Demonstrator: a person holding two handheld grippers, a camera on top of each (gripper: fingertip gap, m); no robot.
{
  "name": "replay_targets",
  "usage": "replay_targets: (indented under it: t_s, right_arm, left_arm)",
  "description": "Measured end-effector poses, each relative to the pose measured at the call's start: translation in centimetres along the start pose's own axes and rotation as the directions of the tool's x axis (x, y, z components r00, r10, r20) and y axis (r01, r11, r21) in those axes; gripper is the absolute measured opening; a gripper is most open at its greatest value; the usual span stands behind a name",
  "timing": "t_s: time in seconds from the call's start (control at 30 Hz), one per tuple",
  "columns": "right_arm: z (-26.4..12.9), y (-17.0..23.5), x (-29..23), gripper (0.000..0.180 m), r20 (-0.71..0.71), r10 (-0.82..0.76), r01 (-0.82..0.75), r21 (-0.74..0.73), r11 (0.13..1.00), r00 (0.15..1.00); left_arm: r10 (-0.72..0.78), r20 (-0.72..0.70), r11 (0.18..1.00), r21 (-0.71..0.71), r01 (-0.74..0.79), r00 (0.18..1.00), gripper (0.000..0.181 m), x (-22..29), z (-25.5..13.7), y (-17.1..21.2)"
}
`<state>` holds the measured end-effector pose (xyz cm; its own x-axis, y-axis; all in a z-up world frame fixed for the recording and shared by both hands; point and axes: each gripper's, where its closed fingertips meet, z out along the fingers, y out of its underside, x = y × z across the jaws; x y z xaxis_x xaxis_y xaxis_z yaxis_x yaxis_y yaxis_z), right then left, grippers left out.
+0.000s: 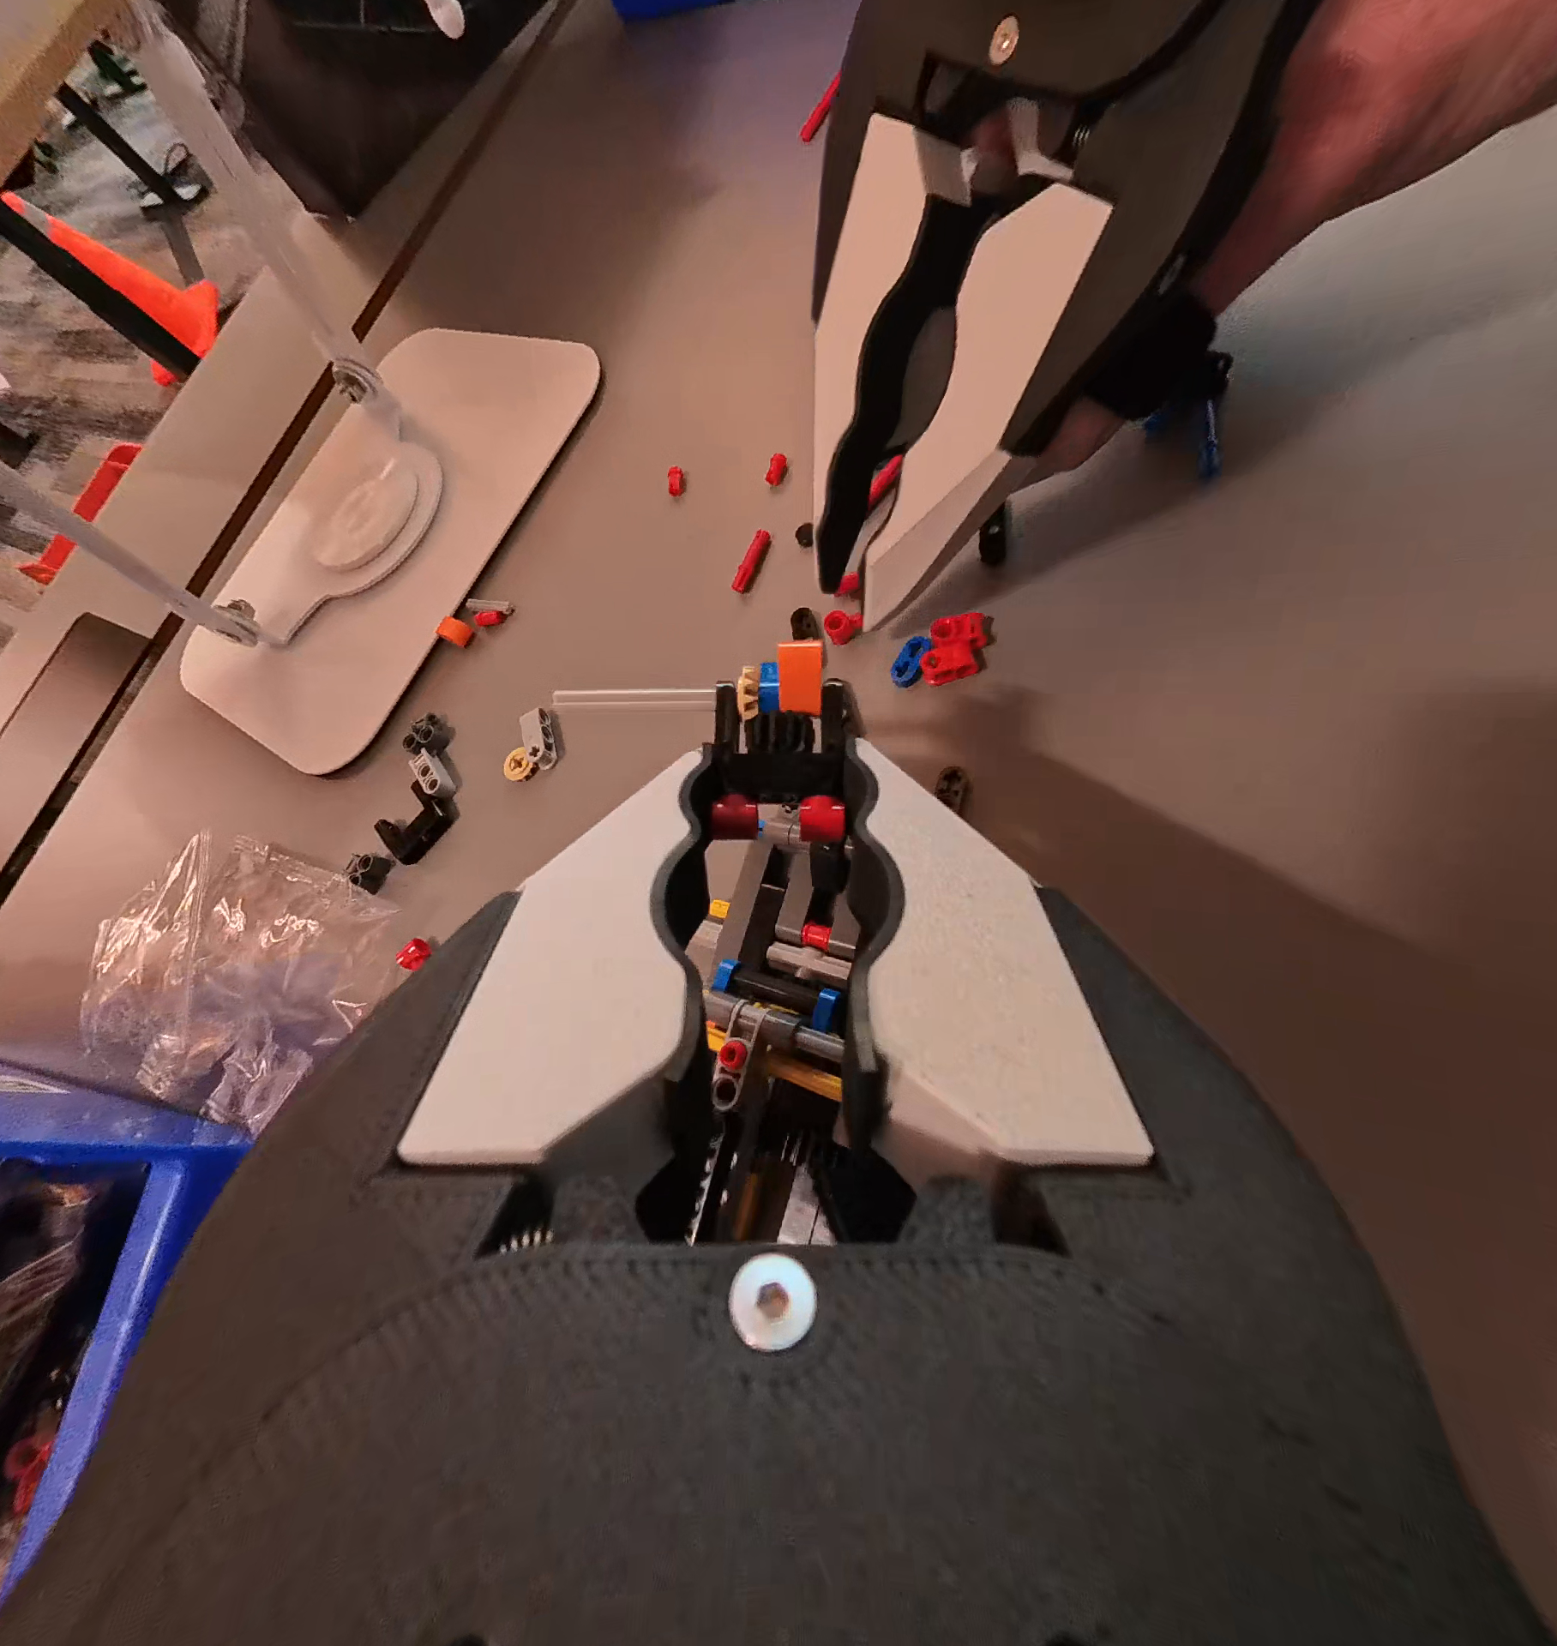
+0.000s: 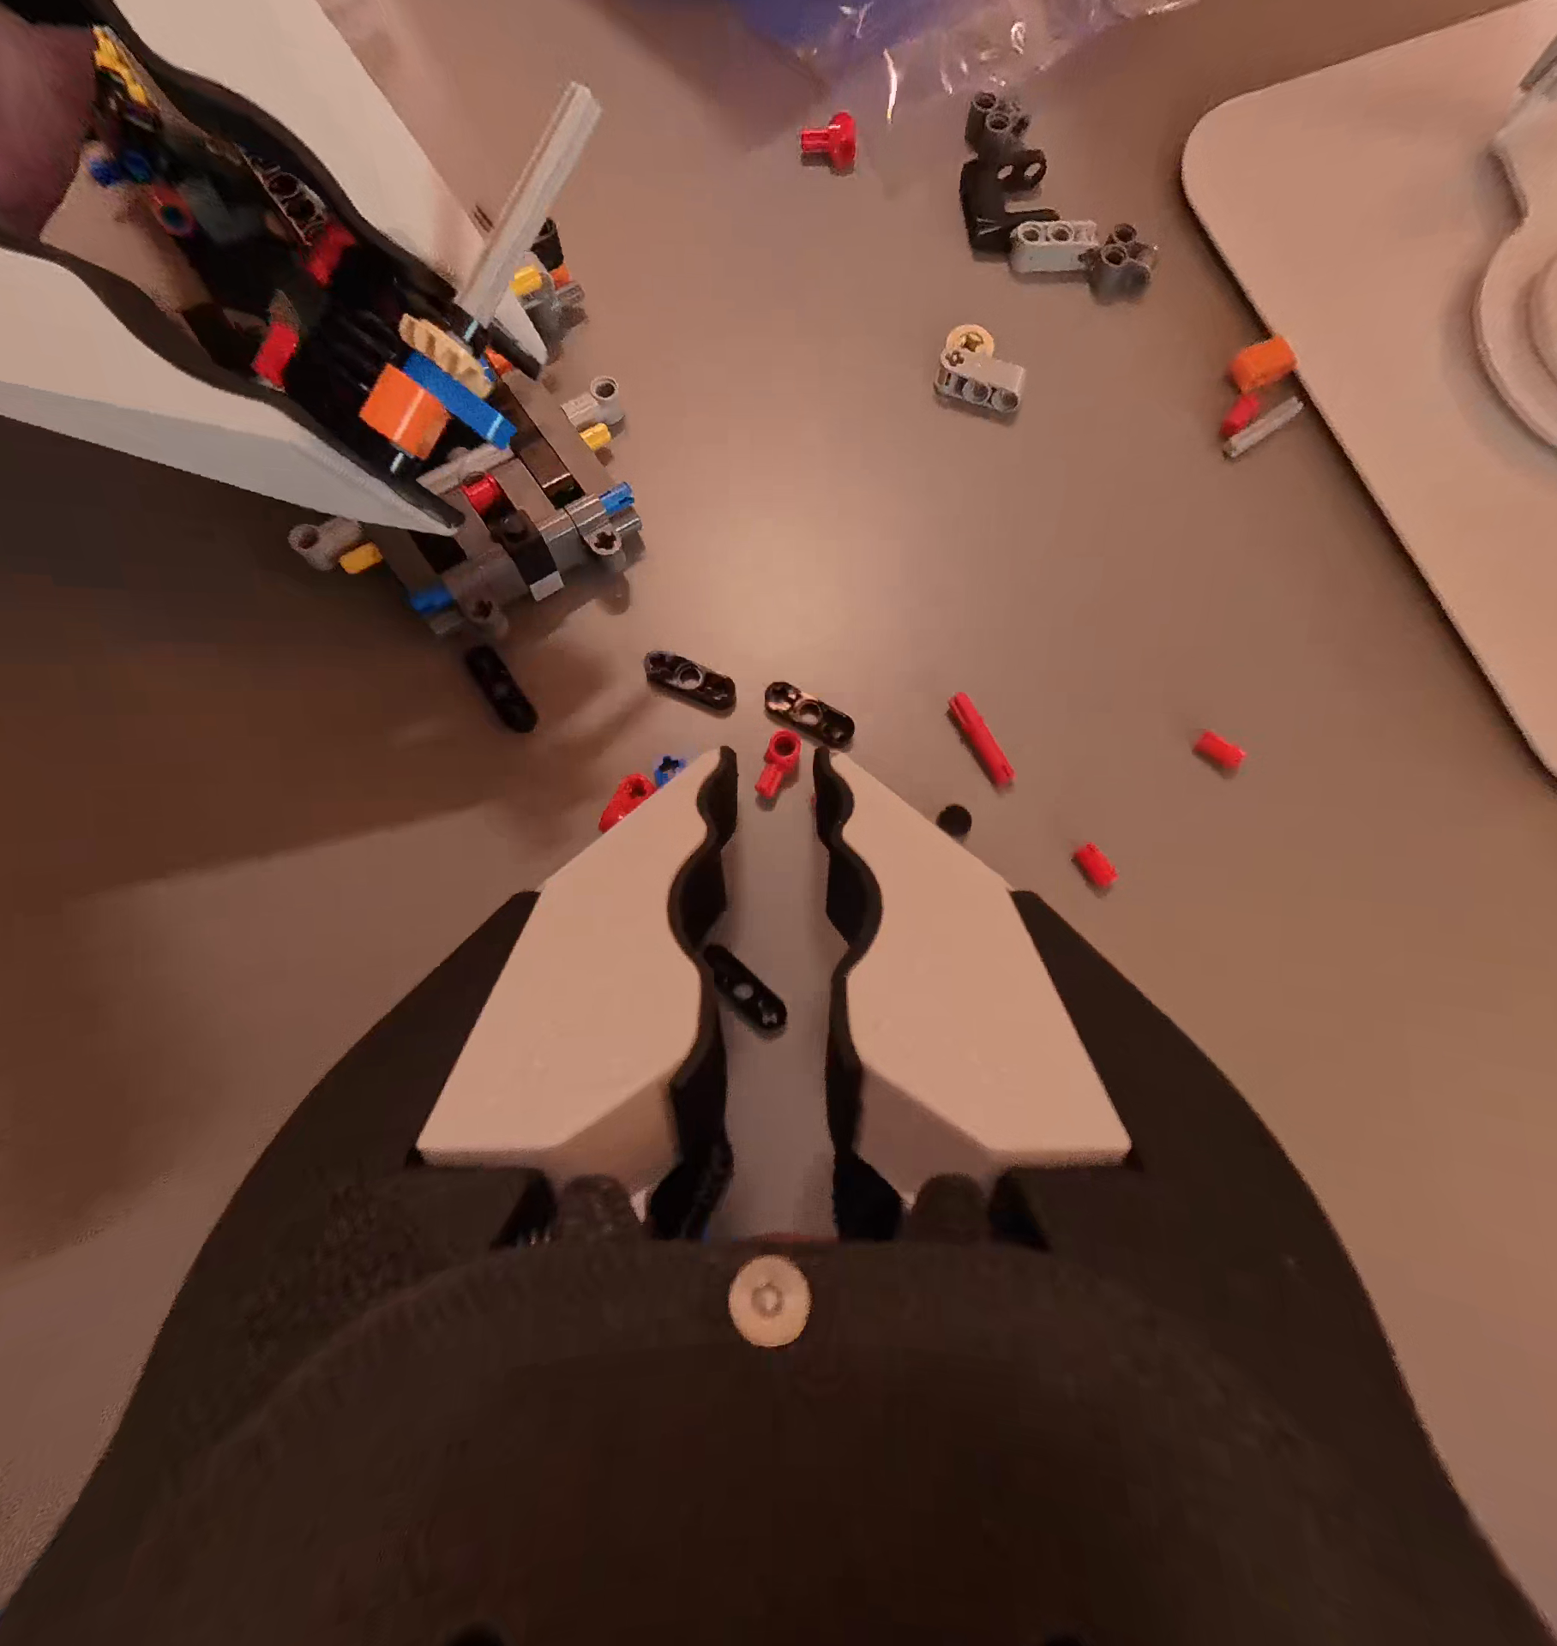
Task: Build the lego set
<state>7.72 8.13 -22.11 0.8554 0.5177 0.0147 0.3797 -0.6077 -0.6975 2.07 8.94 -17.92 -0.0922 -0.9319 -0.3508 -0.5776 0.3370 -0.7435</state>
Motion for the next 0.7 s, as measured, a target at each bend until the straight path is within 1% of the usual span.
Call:
replay_targets:
  t_s: [0.1, 0.13, 0.23, 0.3, 0.37, 0.43, 0.53, 0.6, 0.7]
  right_arm:
    - [0.8, 0.2, 0.0, 0.012, 0.013, -0.002, 0.002, -0.032, 0.999, 1.0]
    - [0.9, 0.3, -0.1, 0.005, 0.026, -0.007, 0.008, -0.037, 0.999, 1.0]
    - [0.9, 0.3, -0.5, 0.005, 0.061, -0.04, 0.043, -0.043, 0.998, 0.997]
    - [0.0, 0.3, -1.0, 0.005, 0.092, -0.083, 0.086, -0.035, 0.996, 0.992]
    - [-1.8, 0.6, -1.8, 0.004, 0.134, -0.143, 0.147, -0.018, 0.989, 0.981]
    - [-4.0, 1.0, -4.1, 0.004, 0.23, -0.245, 0.248, 0.016, 0.969, 0.942]
    - [-5.1, 3.3, -6.2, 0.005, 0.301, -0.353, 0.381, -0.036, 0.924, 0.886]
    - [-5.0, 4.3, -7.1, 0.011, 0.343, -0.377, 0.417, -0.046, 0.908, 0.86]
    - [-4.4, 5.2, -7.4, 0.019, 0.352, -0.4, 0.453, -0.082, 0.888, 0.846]
  left_arm:
    - [0.002, -0.007, 1.0, 0.002, -0.002, 1.0, 0.025, 0.0, 0.2, 0.1]
    - [0.002, -0.009, 1.0, 0.005, -0.002, 1.0, 0.025, 0.0, 0.2, 0.1]
    - [0.0, -0.012, 1.0, 0.009, 0.0, 1.0, 0.025, 0.0, 0.3, 0.1]
    - [0.002, -0.016, 1.0, 0.016, -0.001, 1.0, 0.025, 0.1, 0.2, 0.0]
    - [0.001, -0.024, 1.0, 0.024, 0.0, 1.0, 0.025, 0.4, 0.0, -0.3]
    - [0.003, -0.044, 1.0, 0.029, -0.002, 0.999, 0.025, 1.0, -0.2, -0.6]
    - [0.003, -0.106, 1.0, 0.024, 0.0, 0.994, 0.025, 2.8, -0.2, -1.0]
    - [0.021, -0.123, 1.0, 0.016, -0.02, 0.992, 0.025, 3.8, 0.1, -1.0]
    - [0.028, -0.147, 1.0, 0.002, -0.028, 0.989, 0.025, 5.3, 0.4, -1.0]
